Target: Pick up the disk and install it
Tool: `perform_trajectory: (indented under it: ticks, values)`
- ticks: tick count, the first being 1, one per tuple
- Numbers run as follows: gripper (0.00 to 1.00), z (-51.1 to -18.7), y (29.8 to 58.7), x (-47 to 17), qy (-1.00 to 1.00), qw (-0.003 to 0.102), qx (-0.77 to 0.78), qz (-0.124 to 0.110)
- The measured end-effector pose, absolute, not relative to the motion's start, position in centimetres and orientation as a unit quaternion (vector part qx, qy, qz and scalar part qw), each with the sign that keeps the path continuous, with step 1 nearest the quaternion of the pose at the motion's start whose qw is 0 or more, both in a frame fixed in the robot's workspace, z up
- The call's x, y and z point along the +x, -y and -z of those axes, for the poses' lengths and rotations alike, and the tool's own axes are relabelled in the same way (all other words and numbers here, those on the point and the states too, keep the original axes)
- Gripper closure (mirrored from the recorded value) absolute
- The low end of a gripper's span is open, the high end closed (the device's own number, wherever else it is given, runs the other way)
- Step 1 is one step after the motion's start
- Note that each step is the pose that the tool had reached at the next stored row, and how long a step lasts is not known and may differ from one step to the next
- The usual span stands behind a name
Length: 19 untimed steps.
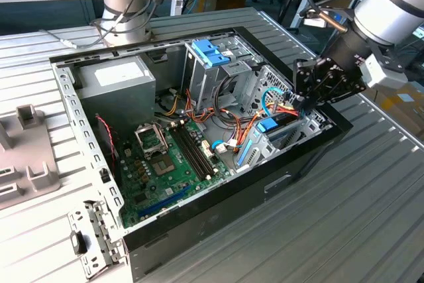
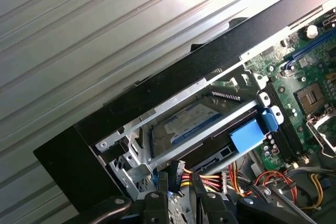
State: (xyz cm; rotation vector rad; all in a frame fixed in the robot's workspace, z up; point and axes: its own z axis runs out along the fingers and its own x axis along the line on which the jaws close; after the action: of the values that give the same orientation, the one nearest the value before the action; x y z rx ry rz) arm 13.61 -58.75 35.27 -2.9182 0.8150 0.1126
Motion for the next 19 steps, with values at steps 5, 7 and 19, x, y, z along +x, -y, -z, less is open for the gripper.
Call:
perform_trajectory:
  ticks: [5, 7, 19]
  values:
    - [0.7, -35.14, 58.77, 13.61, -0.292, 0.056, -0.954, -0.036]
    - [0.7, -35.14, 58.77, 13.61, -0.301, 0.056, -0.951, -0.035]
    - [0.7, -35.09, 58.97, 13.12, -0.329, 0.058, -0.942, -0.034]
